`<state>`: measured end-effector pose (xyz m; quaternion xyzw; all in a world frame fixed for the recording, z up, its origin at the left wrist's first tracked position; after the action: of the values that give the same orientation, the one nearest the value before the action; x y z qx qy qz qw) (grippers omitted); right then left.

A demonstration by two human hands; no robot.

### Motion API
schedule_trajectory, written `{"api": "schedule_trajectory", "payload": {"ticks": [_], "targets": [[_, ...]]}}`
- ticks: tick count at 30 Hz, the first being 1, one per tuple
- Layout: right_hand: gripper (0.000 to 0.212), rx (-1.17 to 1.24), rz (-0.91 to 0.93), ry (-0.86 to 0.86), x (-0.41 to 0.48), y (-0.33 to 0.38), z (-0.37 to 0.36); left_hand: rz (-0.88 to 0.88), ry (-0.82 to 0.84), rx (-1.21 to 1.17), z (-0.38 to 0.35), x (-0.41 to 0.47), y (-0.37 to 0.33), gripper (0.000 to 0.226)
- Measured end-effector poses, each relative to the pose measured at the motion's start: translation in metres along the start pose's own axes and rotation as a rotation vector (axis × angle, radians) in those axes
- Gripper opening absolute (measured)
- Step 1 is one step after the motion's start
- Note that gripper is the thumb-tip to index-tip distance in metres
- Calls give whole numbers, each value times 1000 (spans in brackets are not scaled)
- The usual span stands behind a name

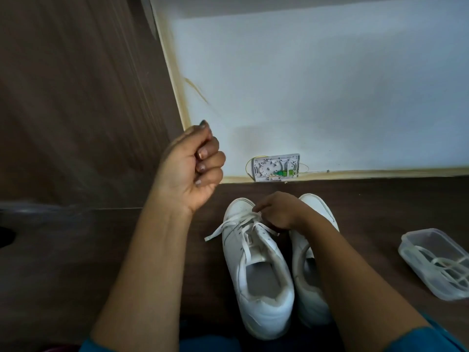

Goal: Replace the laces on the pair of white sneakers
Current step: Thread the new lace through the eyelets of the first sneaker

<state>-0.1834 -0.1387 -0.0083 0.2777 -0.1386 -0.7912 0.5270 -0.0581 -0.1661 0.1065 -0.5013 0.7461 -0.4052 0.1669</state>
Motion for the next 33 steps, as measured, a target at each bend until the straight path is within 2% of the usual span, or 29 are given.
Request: {"api": "schedule_trajectory", "payload": {"ticks": [2, 5, 6, 8, 11, 14, 18, 22, 24, 26, 29, 31, 33], "targets": [[37, -25, 4, -2, 0, 2, 0, -21, 39, 444, 9, 0, 7, 22], [34, -38, 0, -8, 0, 3, 1, 119, 221, 1301, 29, -2, 62, 16], [32, -42, 2, -10, -1, 4, 1, 171, 297, 1494, 36, -3, 81, 19], [32, -58, 11, -22, -2, 5, 3, 212, 365, 1630, 46, 0, 104, 17], [36, -65, 48, -23, -3, 8, 3, 226, 301, 1574, 54, 4, 111, 5], [38, -107, 62, -2, -2, 7, 0, 269, 231, 1536, 63, 6, 113, 12], [39, -138, 44, 7, 0, 5, -3, 299, 320, 1583, 60, 1, 118, 18], [37, -143, 34, 30, -3, 6, -4, 282, 297, 1447, 60, 2, 100, 23], [37, -173, 33, 37, -3, 6, -4, 311, 341, 1275, 57, -3, 86, 28], [37, -225, 29, 42, -2, 6, -5, 279, 389, 988, 44, -12, 65, 28], [37, -211, 31, 36, -2, 6, -5, 83, 553, 517, 15, -20, 24, 19], [32, -216, 27, 37, -3, 6, -5, 14, 647, 234, 2, -26, 6, 12], [27, -217, 42, 8, -4, 9, -3, 5, 589, 84, 1, -21, 3, 3]]}}
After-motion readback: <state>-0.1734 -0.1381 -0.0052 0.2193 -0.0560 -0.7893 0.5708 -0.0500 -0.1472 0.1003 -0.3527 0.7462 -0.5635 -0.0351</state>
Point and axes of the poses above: each hand's wrist, its own x-axis towards the middle knuckle, its own z-axis out of the back of the hand, y = z × x, the point moved 10 cm from there along x, towards the middle knuckle, and after that the axes turned 10 degrees about -z, right-handed, at the moved point
